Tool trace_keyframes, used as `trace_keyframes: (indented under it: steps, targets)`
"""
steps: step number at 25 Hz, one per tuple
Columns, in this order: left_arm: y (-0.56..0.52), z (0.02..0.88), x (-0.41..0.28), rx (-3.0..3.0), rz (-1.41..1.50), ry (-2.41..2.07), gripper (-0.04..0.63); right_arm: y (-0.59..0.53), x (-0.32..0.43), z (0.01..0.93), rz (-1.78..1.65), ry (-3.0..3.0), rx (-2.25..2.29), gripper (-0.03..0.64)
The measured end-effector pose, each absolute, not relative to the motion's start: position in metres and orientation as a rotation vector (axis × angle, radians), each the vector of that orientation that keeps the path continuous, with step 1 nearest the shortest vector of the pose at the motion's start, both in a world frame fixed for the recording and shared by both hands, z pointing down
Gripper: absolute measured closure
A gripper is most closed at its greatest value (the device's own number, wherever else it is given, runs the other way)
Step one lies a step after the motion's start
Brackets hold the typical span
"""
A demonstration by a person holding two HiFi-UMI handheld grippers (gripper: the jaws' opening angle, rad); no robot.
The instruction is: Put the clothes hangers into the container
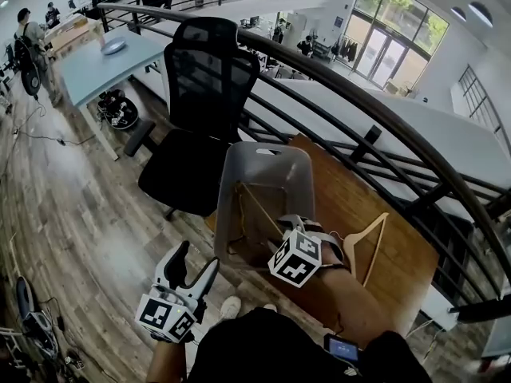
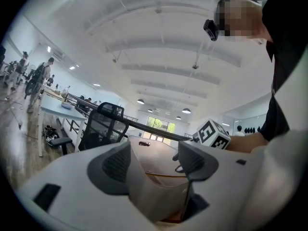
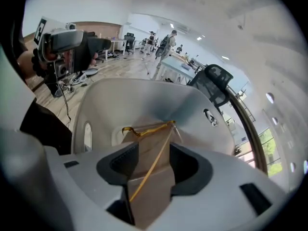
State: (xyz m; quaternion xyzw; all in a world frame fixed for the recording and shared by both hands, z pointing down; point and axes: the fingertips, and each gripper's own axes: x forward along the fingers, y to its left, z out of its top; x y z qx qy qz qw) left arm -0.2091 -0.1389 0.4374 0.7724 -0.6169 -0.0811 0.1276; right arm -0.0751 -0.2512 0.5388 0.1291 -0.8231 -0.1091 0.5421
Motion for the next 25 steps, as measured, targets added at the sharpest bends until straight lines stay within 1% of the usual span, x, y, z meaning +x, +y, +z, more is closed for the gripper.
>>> trace_keyframes:
  steps: [12,15,20,25]
  targets:
    - [-0.168,0.428,-0.170,2.378,-0.176,-1.686,0.281,-0.258,-0.052,0.509,-0.183,-2.120,0.469,0.440]
    - [-0.174,0.423,-0.160,2.410,-0.172,-1.661,0.281,-0.264,-0.042,0.492,-0.167,-2.199,0.548,0.468]
    - [-0.182,0.416,-0.138,2.471,-0.169,-1.597,0.281,-0.274,-0.014,0.459,-0.186,-2.331,0.735,0.469]
    - [-0.192,0.411,-0.110,2.536,-0.154,-1.502,0.281,-0.278,0.029,0.440,-0.095,-2.410,0.942,0.489]
